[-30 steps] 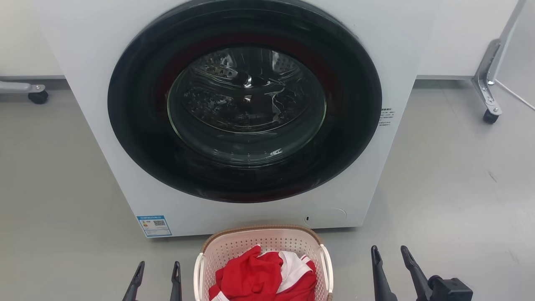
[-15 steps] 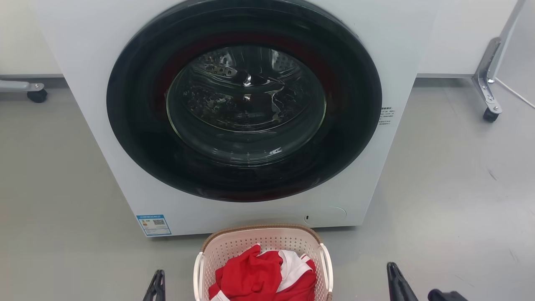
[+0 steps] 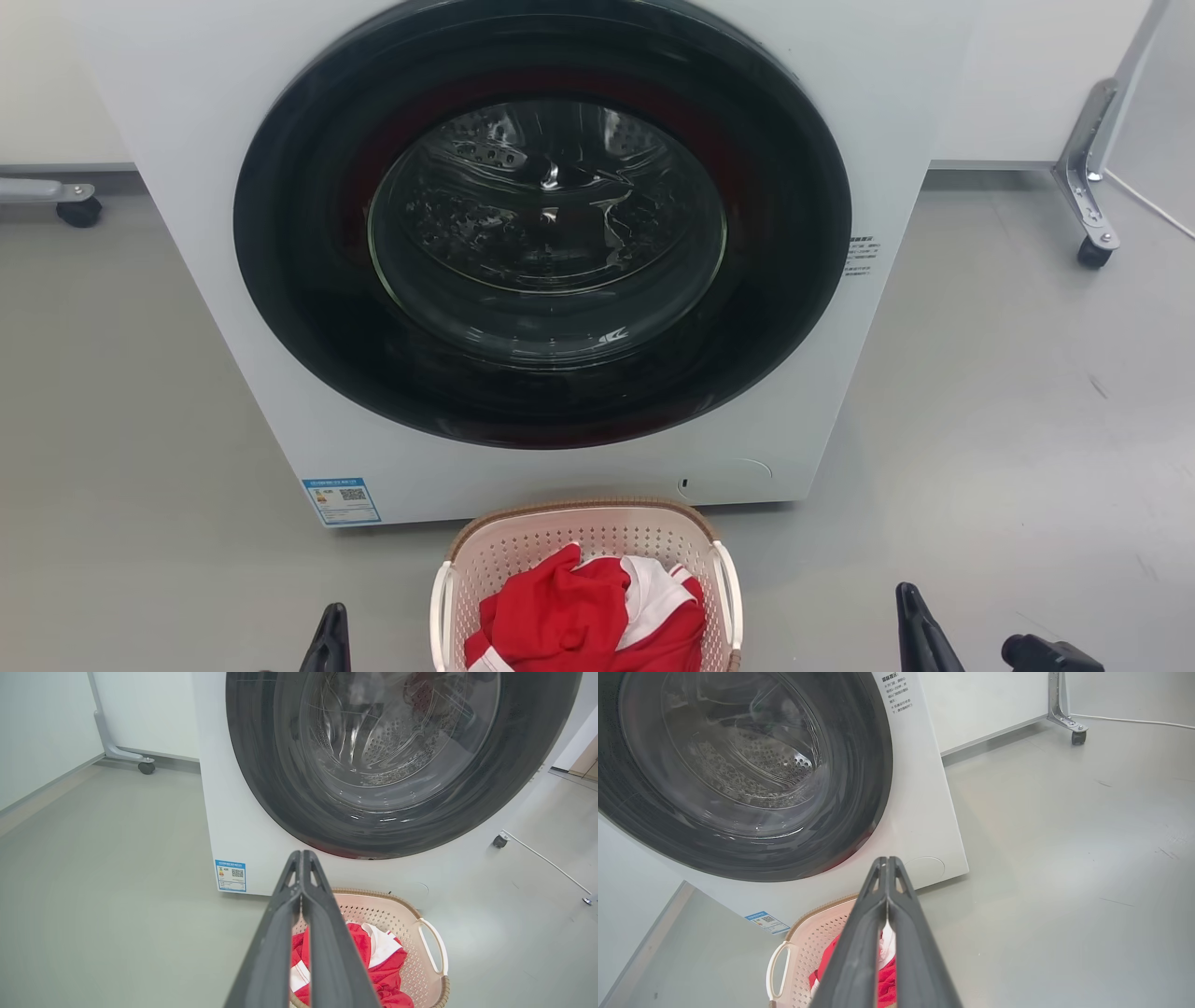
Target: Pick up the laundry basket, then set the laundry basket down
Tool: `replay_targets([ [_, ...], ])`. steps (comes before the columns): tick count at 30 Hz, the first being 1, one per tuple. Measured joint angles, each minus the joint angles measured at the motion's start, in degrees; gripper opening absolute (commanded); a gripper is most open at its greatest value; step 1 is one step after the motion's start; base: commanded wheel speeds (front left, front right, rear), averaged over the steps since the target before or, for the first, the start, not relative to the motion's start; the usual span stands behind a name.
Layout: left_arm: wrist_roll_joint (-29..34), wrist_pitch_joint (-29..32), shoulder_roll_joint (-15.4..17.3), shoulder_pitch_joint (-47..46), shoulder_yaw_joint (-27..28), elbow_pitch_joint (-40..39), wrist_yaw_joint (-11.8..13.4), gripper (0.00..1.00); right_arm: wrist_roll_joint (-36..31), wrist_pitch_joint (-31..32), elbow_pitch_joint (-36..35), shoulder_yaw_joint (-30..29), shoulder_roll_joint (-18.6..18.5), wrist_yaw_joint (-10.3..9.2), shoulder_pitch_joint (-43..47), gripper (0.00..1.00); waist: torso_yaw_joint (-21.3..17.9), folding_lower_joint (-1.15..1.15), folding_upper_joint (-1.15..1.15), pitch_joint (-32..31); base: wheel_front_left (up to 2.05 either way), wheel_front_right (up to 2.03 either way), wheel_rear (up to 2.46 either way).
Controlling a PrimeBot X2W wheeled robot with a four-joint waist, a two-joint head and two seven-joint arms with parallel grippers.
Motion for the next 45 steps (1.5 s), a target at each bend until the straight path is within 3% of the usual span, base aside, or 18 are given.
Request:
replay_targets([
  [45,-39.02,10.20,-2.02,-6.48,8.15,3.24,-6.73,0.00,33.83,10.28,1.43,-12.65,0.93,6.56,-4.22,0.00,-0.51,0.01,0.00,0.84,0.00,0.00,0.00],
])
